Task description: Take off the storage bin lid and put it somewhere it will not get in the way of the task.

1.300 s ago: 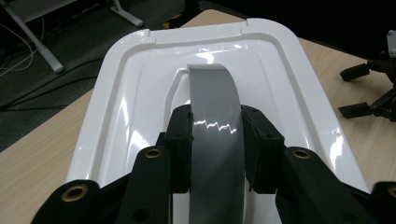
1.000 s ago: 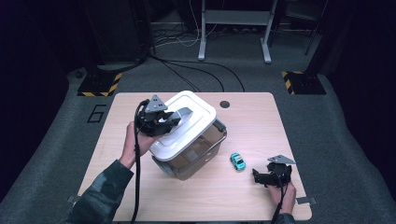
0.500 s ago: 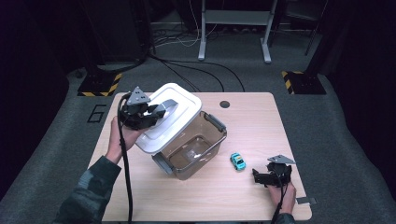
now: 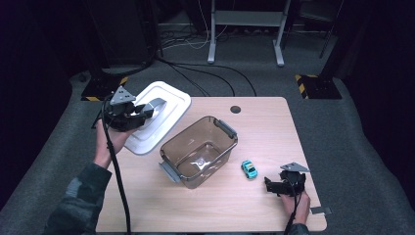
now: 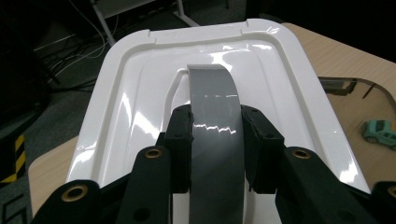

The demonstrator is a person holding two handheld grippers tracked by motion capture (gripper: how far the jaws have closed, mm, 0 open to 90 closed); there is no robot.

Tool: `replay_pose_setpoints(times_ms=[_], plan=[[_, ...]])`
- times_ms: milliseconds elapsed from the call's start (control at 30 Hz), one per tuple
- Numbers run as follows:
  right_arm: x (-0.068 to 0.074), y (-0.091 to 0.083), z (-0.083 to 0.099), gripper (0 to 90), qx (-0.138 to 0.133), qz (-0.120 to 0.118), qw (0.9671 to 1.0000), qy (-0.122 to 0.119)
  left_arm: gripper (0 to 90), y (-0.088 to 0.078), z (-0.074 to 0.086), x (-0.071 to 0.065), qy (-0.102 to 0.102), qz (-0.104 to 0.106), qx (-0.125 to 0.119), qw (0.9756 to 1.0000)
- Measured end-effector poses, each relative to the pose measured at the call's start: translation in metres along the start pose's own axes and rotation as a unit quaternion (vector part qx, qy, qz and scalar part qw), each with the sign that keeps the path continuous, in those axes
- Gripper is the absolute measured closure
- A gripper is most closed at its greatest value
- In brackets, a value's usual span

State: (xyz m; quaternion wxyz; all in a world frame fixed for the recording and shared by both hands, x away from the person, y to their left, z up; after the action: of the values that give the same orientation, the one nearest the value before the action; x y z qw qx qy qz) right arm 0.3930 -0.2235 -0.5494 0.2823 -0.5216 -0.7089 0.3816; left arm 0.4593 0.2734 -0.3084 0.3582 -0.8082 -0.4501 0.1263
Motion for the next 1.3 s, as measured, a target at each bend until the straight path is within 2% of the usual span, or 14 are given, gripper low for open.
replay_pose_setpoints(times_ms=[133, 367, 500, 767, 1033, 1133, 1300], plan=[[0.0, 0.0, 0.0, 3.0, 0.0, 0.0, 1.0, 0.0, 66.4, -0.001, 0.007, 0.013, -0.017, -0.011, -0.001, 0.9998], [0.0, 0.0, 0.0, 3.0, 0.0, 0.0, 1.0, 0.0, 66.4, 0.007, 0.022, 0.031, -0.041, -0.028, 0.013, 0.9987], [0.0, 0.0, 0.0, 3.0, 0.0, 0.001, 1.0, 0.0, 66.4, 0.013, 0.031, 0.039, -0.052, -0.037, 0.025, 0.9976], [0.0, 0.0, 0.0, 3.0, -0.001, 0.001, 1.0, 0.0, 66.4, 0.02, 0.046, 0.054, -0.081, -0.053, 0.025, 0.995], [0.0, 0.0, 0.0, 3.0, 0.0, 0.001, 1.0, 0.001, 66.5, 0.031, 0.066, 0.064, -0.112, -0.069, 0.031, 0.9909], [0.0, 0.0, 0.0, 3.0, 0.0, 0.002, 1.0, 0.001, 66.4, 0.039, 0.073, 0.066, -0.119, -0.071, 0.041, 0.9895], [0.0, 0.0, 0.0, 3.0, 0.0, 0.002, 1.0, 0.001, 66.5, 0.049, 0.086, 0.071, -0.144, -0.081, 0.039, 0.9855]])
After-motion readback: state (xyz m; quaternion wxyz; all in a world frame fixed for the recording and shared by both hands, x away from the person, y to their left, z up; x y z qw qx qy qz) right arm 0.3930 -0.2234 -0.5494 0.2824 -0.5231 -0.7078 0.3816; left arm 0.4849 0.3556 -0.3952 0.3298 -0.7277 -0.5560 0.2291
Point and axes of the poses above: each handheld gripper's, and its own axes: y roughly forward along the jaws, z roughly out of its underside, x roughly to its left, the point moved 3 cm from there along y, roughly forward along the jaws, and after that the axes turned 13 degrees about x, right-handed, at the moved point
